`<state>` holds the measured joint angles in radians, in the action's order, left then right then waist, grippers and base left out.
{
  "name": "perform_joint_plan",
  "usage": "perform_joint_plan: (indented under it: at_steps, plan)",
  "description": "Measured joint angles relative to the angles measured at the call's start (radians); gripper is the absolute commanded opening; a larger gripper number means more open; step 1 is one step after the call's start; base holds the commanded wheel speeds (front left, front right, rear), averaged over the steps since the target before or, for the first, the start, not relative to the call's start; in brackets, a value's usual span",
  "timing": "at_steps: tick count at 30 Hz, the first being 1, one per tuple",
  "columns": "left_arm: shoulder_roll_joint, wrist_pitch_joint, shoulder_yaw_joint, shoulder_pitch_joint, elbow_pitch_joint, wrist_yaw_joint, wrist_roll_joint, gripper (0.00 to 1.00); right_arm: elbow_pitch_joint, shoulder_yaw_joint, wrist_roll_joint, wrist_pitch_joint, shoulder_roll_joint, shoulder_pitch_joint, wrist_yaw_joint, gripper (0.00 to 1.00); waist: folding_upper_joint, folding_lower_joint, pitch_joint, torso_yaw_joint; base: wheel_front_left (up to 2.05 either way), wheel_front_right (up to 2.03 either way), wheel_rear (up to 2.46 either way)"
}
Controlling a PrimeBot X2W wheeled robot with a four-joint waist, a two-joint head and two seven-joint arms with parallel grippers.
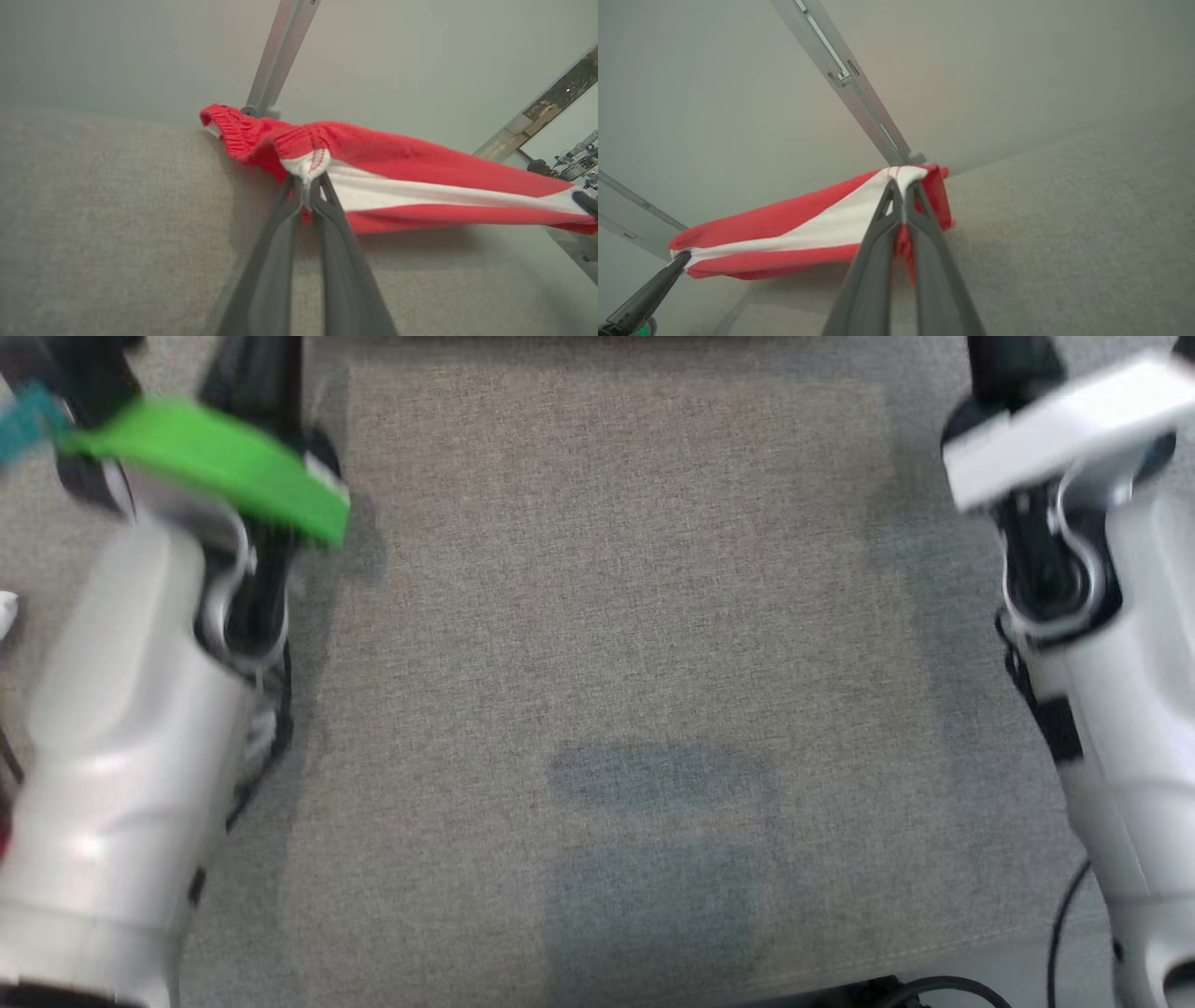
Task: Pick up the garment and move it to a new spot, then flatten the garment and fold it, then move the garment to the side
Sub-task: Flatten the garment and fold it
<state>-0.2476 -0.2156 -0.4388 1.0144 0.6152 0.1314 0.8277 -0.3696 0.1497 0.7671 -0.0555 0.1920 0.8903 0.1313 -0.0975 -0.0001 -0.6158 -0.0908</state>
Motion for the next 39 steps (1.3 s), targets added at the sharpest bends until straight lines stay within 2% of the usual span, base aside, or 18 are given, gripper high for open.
perform_joint_plan:
  at_steps: [5, 7, 10, 15, 21, 22, 26, 30, 31, 35, 39]
  plan:
    - [-0.081, -0.003, -0.07, -0.327, -0.16, 0.004, 0.069, 0.0, 0.137, 0.017, 0.078, 0.004, 0.1, -0.309, 0.002, 0.0, 0.0, 0.0, 0.056, 0.007, 0.0, 0.0, 0.0]
    - [-0.094, -0.003, -0.082, -0.43, -0.221, 0.003, 0.08, 0.0, 0.191, 0.003, 0.117, 0.013, 0.12, -0.418, 0.002, 0.0, -0.0003, -0.0001, 0.085, 0.013, 0.0, 0.0, 0.0]
    - [-0.119, 0.002, -0.116, -0.587, -0.303, -0.043, 0.083, 0.0, 0.268, -0.004, 0.157, 0.037, 0.144, -0.581, 0.002, 0.0, 0.0, 0.0, 0.131, 0.023, 0.0, 0.0, 0.0]
    - [-0.139, 0.021, -0.175, -0.864, -0.447, -0.163, 0.064, 0.0, 0.365, -0.066, 0.198, 0.059, 0.181, -0.881, 0.006, 0.0, -0.0002, 0.0, 0.216, 0.038, 0.0, 0.0, 0.0]
    - [-0.127, 0.035, -0.155, -1.114, -0.693, -0.267, 0.18, 0.0, 0.506, -0.202, 0.242, 0.076, 0.155, -1.165, 0.009, 0.0, -0.0004, -0.0001, 0.307, 0.052, 0.0, 0.0, 0.0]
    - [-0.127, 0.035, -0.155, -1.114, -0.693, -0.267, 0.18, 0.0, 0.506, -0.202, 0.242, 0.076, 0.155, -1.165, 0.009, 0.0, -0.0004, -0.0001, 0.307, 0.052, 0.0, 0.0, 0.0]
    - [-0.157, 0.071, -0.14, -1.132, -0.822, -0.312, 0.187, 0.0, 0.58, -0.256, 0.245, 0.128, 0.131, -1.152, 0.009, 0.0, -0.0003, -0.0001, 0.328, 0.065, 0.0, 0.0, 0.0]
    - [-0.183, 0.149, -0.112, -0.994, -0.883, -0.355, 0.173, 0.0, 0.555, -0.274, 0.172, 0.194, 0.108, -0.931, 0.008, 0.0, -0.0002, -0.0001, 0.303, 0.07, 0.0, 0.0, 0.0]
    - [-0.177, 0.193, -0.102, -0.891, -0.891, -0.358, 0.176, 0.0, 0.505, -0.275, 0.13, 0.227, 0.096, -0.785, 0.006, 0.0, -0.0001, 0.0, 0.28, 0.072, 0.0, 0.0, 0.0]
    - [-0.15, 0.252, -0.086, -0.708, -0.854, -0.368, 0.174, 0.0, 0.375, -0.258, 0.054, 0.28, 0.064, -0.527, 0.001, 0.0, -0.0001, 0.0, 0.215, 0.077, 0.0, 0.0, 0.0]
    - [-0.112, 0.305, -0.102, -0.566, -0.739, -0.362, 0.172, 0.0, 0.22, -0.219, -0.017, 0.3, 0.053, -0.32, 0.0, 0.0, 0.0002, 0.0001, 0.132, 0.094, 0.0, 0.0, 0.0]
